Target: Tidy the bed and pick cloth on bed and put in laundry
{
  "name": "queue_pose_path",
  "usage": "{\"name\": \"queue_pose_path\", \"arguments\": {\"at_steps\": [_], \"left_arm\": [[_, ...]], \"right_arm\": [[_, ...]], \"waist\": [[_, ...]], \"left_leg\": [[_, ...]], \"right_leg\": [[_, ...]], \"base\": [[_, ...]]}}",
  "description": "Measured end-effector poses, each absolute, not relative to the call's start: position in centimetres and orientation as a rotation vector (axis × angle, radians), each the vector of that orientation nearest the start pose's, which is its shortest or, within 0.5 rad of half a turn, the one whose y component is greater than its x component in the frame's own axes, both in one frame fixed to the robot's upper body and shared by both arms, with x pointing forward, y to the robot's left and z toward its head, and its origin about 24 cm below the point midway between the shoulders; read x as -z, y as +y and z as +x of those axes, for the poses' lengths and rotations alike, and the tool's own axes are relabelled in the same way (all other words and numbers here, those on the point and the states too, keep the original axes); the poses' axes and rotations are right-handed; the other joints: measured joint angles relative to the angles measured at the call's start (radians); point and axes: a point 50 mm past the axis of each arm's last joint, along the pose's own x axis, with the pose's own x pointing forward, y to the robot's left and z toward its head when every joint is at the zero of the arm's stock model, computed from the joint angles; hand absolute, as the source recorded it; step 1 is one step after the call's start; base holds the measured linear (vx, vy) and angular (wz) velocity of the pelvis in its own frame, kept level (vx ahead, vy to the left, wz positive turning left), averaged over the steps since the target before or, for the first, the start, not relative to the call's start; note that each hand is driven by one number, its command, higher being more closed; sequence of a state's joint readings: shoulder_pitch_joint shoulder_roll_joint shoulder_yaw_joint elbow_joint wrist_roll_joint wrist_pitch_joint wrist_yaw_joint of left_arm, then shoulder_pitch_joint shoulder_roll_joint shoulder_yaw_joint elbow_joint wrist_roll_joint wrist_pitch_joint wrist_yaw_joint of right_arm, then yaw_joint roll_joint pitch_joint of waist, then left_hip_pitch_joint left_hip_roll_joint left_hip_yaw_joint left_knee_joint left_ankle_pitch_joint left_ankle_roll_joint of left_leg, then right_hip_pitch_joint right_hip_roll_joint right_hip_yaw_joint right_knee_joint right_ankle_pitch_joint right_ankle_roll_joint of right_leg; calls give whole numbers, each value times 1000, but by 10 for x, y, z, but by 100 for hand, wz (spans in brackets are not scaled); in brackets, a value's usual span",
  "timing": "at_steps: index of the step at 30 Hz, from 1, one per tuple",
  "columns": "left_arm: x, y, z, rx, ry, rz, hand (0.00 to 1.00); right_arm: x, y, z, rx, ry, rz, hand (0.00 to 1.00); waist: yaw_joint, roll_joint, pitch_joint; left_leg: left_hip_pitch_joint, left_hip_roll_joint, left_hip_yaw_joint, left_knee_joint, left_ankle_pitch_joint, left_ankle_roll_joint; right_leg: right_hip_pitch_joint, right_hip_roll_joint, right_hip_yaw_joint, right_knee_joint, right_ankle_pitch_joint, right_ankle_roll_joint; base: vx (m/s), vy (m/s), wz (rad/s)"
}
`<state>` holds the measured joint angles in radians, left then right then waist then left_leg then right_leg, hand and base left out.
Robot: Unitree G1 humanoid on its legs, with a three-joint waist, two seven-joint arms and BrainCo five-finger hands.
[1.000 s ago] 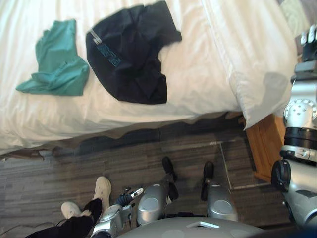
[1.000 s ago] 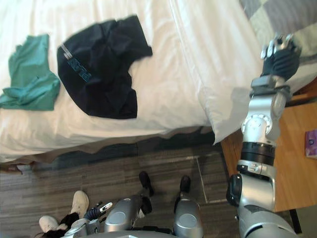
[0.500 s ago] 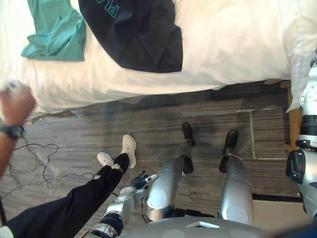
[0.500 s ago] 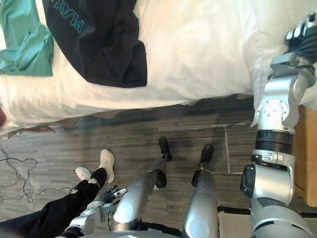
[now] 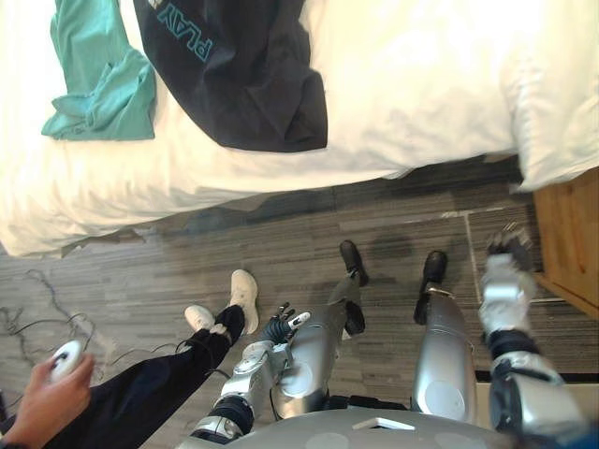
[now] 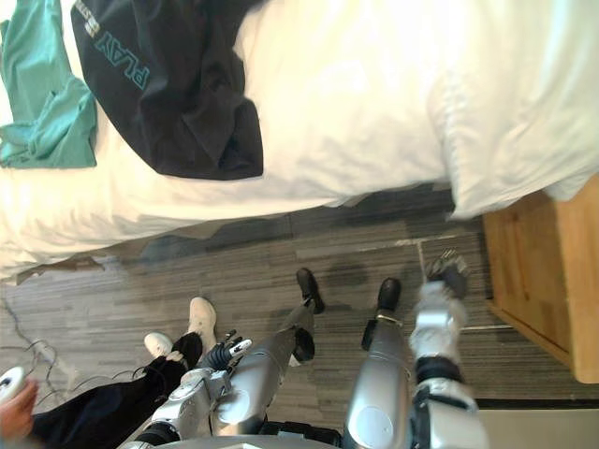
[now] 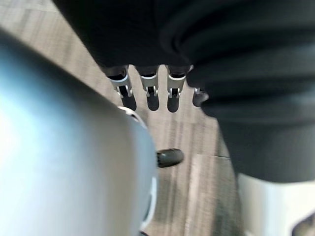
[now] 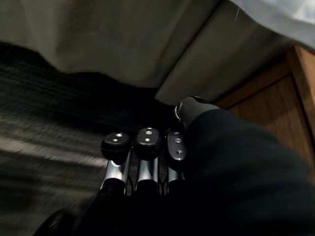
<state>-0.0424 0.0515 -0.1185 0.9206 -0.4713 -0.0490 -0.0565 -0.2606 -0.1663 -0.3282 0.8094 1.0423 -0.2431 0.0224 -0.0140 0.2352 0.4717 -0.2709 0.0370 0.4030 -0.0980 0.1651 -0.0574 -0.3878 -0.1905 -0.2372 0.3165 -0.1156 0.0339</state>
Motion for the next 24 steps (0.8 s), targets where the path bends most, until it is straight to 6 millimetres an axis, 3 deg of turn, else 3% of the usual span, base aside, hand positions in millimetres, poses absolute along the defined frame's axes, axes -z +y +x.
{"name": "queue_pose_path", "arguments": {"at_steps": [1, 2, 5, 10, 13, 17, 20, 21, 22, 23, 24], "left_arm": [[131, 149, 173, -71, 825, -338, 0], [131, 153, 174, -80, 823, -327, 0], [132, 159, 173, -102, 828, -289, 0], [140, 180, 156, -156, 885, -226, 0], [145, 183, 143, -167, 944, -215, 0], [152, 188, 127, -225, 1052, -212, 0], [153, 198, 123, -298, 1080, -218, 0], [153, 205, 119, -336, 1096, -221, 0], [154, 211, 112, -375, 1115, -244, 0], [155, 214, 108, -400, 1124, -260, 0], [156, 218, 103, -446, 1136, -270, 0]], "right_arm": [[52, -264, 247, 648, 116, 921, 100], [64, -258, 236, 650, 165, 903, 0], [81, -253, 218, 658, 251, 835, 0], [113, -224, 185, 570, 479, 653, 0], [125, -217, 166, 483, 589, 546, 0], [136, -209, 147, 354, 708, 420, 0], [141, -211, 137, 306, 765, 360, 0], [143, -211, 131, 311, 779, 361, 0], [144, -213, 127, 321, 787, 362, 0], [144, -212, 126, 322, 789, 365, 0], [142, -217, 127, 321, 783, 345, 0]], "waist": [[-3, -9, 5], [-7, -26, 12], [-10, -57, 14], [-9, -143, -39], [-5, -162, -102], [-6, -168, -154], [-7, -186, -164], [-2, -201, -172], [-6, -234, -186], [-7, -239, -194], [-9, -238, -201]], "left_leg": [[16, 1, 0, 0, -2, -3], [43, 4, 0, 0, -5, -5], [84, 10, 2, 0, -11, -12], [188, 33, 15, -5, -33, 7], [229, 35, 19, -6, -52, 21], [275, 30, 23, 3, -90, 32], [252, 44, 20, 134, -145, 30], [250, 42, 16, 176, -150, 26], [229, 38, -17, 231, -167, 23], [212, 53, -35, 285, -200, 40], [198, 116, -55, 379, -241, 42]], "right_leg": [[18, 3, 0, -8, 0, 0], [54, 8, -1, -26, 3, 4], [111, 20, -1, -64, 15, 6], [253, 58, 0, -159, 33, 8], [309, 67, 0, -195, 35, 12], [361, 63, 5, -210, 27, 17], [382, 41, 7, -181, 23, 20], [389, 28, 13, -174, 14, 19], [386, 2, 18, -169, 11, 18], [374, -4, 28, -163, 11, 18], [360, -7, 56, -150, 9, 19]], "base": [[74, -24, -5], [52, -9, -4], [47, 2, -6], [46, -4, -12], [48, 14, -5], [91, 39, -6], [96, 21, -3], [52, 26, -15], [30, 37, -21], [-17, 69, -42], [-12, 129, -52]]}}
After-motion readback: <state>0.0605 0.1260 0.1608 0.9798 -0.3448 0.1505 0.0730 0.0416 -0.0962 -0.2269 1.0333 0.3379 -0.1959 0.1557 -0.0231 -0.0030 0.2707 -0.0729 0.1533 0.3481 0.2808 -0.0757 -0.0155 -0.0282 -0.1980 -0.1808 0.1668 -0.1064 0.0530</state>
